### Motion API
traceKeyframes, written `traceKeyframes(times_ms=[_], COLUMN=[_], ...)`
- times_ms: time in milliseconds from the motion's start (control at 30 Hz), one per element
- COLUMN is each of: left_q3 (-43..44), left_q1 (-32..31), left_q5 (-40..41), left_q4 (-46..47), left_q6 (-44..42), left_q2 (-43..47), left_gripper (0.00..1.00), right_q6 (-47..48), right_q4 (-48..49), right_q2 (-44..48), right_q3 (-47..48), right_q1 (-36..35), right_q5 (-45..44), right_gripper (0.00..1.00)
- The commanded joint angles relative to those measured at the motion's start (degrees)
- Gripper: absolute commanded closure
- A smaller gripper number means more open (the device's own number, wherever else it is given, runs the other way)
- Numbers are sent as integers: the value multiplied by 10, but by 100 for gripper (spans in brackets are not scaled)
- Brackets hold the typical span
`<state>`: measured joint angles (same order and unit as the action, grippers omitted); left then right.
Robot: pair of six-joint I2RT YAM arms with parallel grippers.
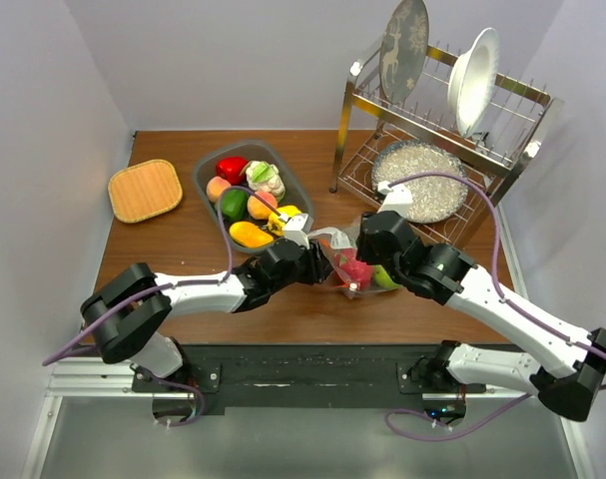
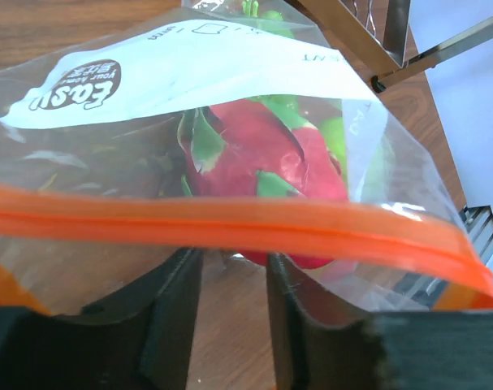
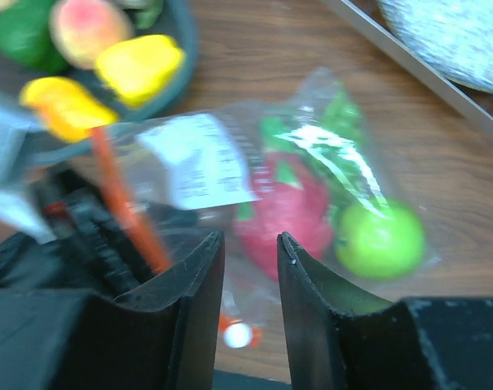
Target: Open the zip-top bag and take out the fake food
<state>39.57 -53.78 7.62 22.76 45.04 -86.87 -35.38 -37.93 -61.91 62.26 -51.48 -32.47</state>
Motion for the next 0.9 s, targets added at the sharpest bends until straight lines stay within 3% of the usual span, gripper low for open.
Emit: traceKeyframes(times_ms=[0, 100, 400, 700, 867], left_q3=[22, 29, 44, 91, 125], left_q1=[-7, -9, -10, -12, -12], left_q5=[6, 17, 17, -1, -2], left_q4=[33, 35, 71, 73, 38], left_q6=[9, 11, 22, 16, 7], left_q2=[-11, -20, -51, -109, -143], left_gripper=[54, 41, 19, 5, 0], right_q6=[-14, -16, 1, 22, 43], right_q4=[-17, 5, 82, 129, 134], right_q2=[17, 11, -50, -117, -138], right_q3=[-59, -86, -130, -151, -150], right_q1=[54, 75, 196, 214, 215], right_q5=[15, 42, 136, 192, 208], right_gripper=[64, 64, 66, 73, 70])
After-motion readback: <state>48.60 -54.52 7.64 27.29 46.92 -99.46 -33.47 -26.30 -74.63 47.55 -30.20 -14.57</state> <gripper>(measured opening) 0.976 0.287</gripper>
